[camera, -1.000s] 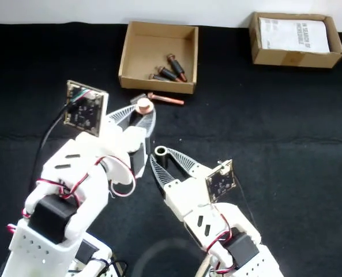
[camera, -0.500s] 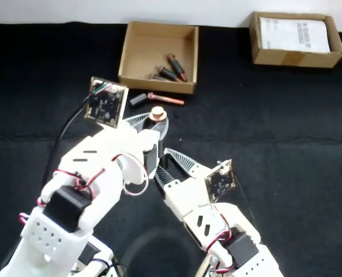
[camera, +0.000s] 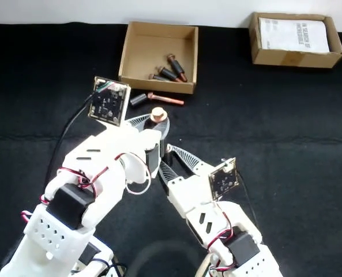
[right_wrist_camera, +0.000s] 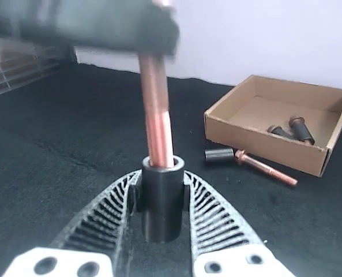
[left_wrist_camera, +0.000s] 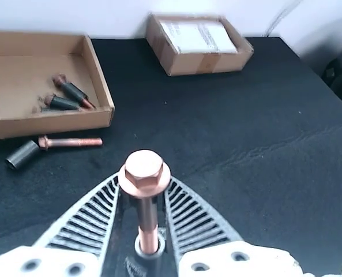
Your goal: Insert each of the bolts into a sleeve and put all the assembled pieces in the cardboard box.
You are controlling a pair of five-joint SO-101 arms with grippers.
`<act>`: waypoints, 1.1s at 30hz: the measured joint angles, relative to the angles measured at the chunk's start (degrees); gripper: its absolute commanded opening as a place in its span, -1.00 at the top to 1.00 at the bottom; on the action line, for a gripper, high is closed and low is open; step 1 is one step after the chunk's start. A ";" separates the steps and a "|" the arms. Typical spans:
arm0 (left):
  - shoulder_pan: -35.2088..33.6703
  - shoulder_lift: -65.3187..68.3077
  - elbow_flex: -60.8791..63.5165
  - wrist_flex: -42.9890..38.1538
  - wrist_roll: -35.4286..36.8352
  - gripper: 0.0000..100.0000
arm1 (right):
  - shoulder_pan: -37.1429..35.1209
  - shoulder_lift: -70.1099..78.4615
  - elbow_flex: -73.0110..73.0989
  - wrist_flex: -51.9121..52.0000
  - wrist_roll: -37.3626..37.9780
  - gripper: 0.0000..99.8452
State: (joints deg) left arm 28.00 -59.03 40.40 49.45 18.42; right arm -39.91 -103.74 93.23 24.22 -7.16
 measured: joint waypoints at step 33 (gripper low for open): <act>4.57 0.09 -2.81 19.34 -3.87 0.55 | 0.97 0.00 0.00 0.09 0.00 0.99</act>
State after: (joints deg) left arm 32.57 -58.95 37.58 68.79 14.55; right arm -38.95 -103.74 93.23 24.31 -7.16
